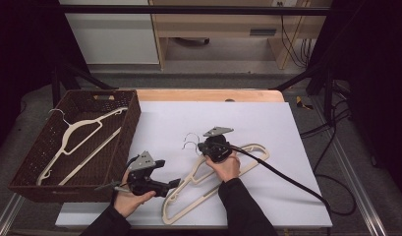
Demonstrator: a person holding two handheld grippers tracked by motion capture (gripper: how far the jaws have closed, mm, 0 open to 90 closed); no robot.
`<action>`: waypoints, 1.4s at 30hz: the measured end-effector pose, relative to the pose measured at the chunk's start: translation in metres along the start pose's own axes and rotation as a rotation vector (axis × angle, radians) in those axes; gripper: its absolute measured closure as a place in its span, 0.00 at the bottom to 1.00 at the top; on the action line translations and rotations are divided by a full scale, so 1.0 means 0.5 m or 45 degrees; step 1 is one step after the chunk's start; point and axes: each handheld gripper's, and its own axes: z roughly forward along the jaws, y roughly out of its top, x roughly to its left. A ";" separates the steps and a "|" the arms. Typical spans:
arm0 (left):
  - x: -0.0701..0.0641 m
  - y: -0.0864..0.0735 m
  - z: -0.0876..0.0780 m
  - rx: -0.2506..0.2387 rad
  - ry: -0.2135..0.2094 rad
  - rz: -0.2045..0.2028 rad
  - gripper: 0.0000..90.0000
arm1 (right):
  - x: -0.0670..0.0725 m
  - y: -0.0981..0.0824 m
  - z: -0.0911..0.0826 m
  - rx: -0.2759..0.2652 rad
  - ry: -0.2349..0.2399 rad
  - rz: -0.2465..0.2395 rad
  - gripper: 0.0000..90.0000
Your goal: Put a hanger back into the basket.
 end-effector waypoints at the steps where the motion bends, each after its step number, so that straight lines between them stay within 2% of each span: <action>1: -0.001 0.007 0.012 0.011 -0.004 -0.002 0.14 | -0.001 -0.001 -0.002 -0.003 0.003 -0.002 0.99; 4: -0.001 0.019 0.040 0.035 -0.004 0.008 0.18 | -0.003 -0.005 -0.011 -0.024 0.014 0.006 0.99; 5: -0.002 0.024 0.055 0.042 -0.015 -0.007 0.21 | -0.003 -0.006 -0.016 -0.026 0.013 -0.028 0.99; 12: -0.002 0.031 0.100 0.101 -0.029 -0.010 0.29 | 0.000 -0.006 -0.029 -0.045 0.026 -0.038 0.99; 15: 0.001 0.036 0.127 0.138 -0.042 -0.026 0.37 | 0.002 -0.008 -0.039 -0.060 0.035 -0.041 0.99; 16: 0.001 0.036 0.127 0.138 -0.042 -0.026 0.39 | 0.002 -0.008 -0.039 -0.060 0.035 -0.041 0.99; 18: 0.001 0.040 0.144 0.156 -0.071 -0.044 0.45 | 0.003 -0.009 -0.045 -0.074 0.037 -0.048 0.99; 23: 0.000 0.041 0.162 0.192 -0.097 -0.063 0.54 | 0.003 -0.009 -0.059 -0.093 0.043 -0.054 0.99; 24: 0.000 0.042 0.166 0.198 -0.106 -0.071 0.59 | 0.002 -0.009 -0.064 -0.107 0.047 -0.060 0.99; 25: -0.001 0.043 0.172 0.210 -0.139 -0.095 0.62 | 0.002 -0.009 -0.067 -0.111 0.048 -0.069 0.99; 31: -0.010 0.050 0.177 0.217 -0.192 -0.126 0.82 | 0.002 -0.010 -0.078 -0.125 0.055 -0.066 0.99; 34: -0.017 0.053 0.177 0.220 -0.183 -0.120 0.83 | 0.003 -0.011 -0.087 -0.129 0.057 -0.059 0.99; 36: -0.016 0.054 0.174 0.221 -0.205 -0.159 0.85 | 0.003 -0.011 -0.092 -0.132 0.056 -0.070 0.99; 42: -0.028 0.059 0.167 0.190 -0.221 -0.202 0.88 | 0.001 -0.013 -0.116 -0.161 0.074 -0.090 0.98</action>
